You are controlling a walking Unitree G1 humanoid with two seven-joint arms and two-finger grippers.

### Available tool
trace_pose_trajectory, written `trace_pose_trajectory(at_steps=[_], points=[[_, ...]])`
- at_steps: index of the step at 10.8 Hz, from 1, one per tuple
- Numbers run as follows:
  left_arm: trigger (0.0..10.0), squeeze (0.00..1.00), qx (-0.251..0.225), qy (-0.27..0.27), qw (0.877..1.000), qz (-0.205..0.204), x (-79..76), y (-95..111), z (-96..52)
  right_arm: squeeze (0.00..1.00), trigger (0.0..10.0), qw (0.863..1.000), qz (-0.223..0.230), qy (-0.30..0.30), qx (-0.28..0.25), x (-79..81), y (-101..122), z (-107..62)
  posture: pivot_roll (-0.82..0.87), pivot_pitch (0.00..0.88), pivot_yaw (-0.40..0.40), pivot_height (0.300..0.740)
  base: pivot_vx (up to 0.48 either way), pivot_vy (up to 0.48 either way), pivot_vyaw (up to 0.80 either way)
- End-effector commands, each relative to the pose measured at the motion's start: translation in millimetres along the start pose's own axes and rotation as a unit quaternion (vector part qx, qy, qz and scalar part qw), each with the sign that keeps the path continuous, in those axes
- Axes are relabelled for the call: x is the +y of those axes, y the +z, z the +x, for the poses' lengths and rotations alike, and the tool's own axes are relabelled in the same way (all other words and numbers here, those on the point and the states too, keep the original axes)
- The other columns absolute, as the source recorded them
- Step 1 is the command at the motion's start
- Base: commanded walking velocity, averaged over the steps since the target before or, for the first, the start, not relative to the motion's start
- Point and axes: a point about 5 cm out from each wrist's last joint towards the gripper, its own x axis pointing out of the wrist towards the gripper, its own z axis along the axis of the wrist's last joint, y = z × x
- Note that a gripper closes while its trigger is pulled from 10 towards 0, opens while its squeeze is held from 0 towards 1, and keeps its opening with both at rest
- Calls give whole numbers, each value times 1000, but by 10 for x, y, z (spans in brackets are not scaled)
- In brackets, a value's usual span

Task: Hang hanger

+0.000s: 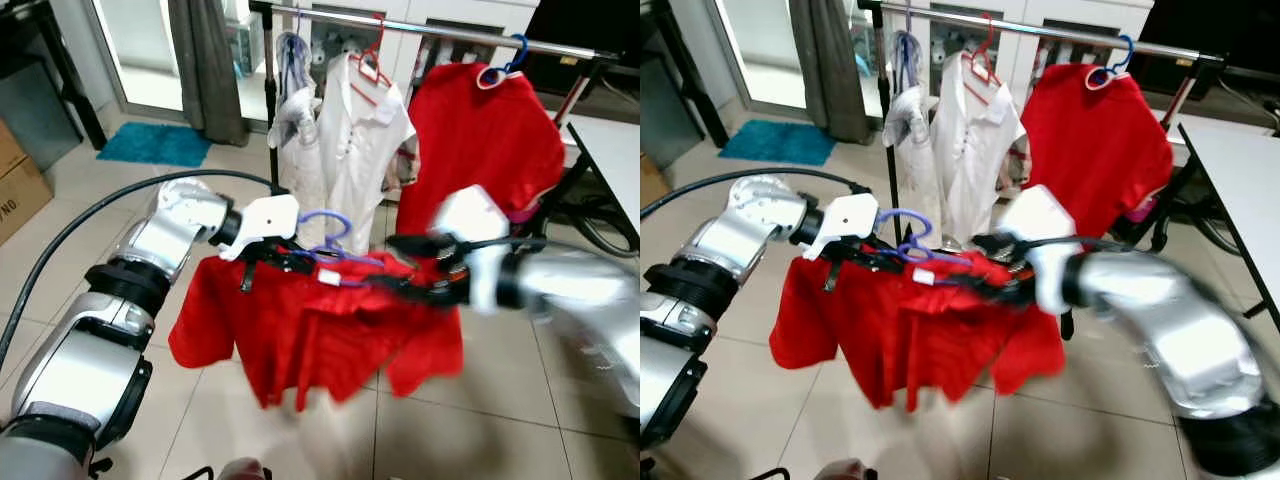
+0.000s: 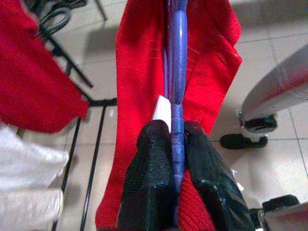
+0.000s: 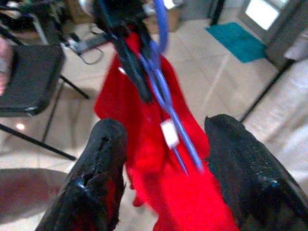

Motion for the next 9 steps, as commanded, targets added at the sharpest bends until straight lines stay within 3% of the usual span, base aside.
trace_pose_trajectory(at_steps=[1, 2, 3, 5, 9], points=[[0, 0, -13, -6, 1000, 27, 30, 127, -4, 204, 10000, 1000, -1, 5, 8, 14, 6, 34, 55, 0, -20, 740, 0, 0, 0], [0, 0, -15, -14, 999, 39, 26, 175, 15, 0, 10000, 1000, 2, 13, 10, 52, -3, 106, 56, 0, -21, 740, 0, 0, 0], [0, 0, -11, -25, 998, 60, 7, 227, 43, 0, 2824, 1000, 23, 1, 13, 46, -25, 204, 56, 0, -20, 740, 0, 0, 0], [0, 0, -7, -28, 997, 73, -10, 263, 49, 0, 0, 999, 40, -24, 5, -4, -22, 244, 56, 0, -19, 740, 0, 0, 0], [0, 0, -12, -27, 997, 72, -26, 281, 58, 0, 0, 998, 58, -29, -4, -33, -6, 258, 57, 0, -21, 740, 0, 0, 0]])
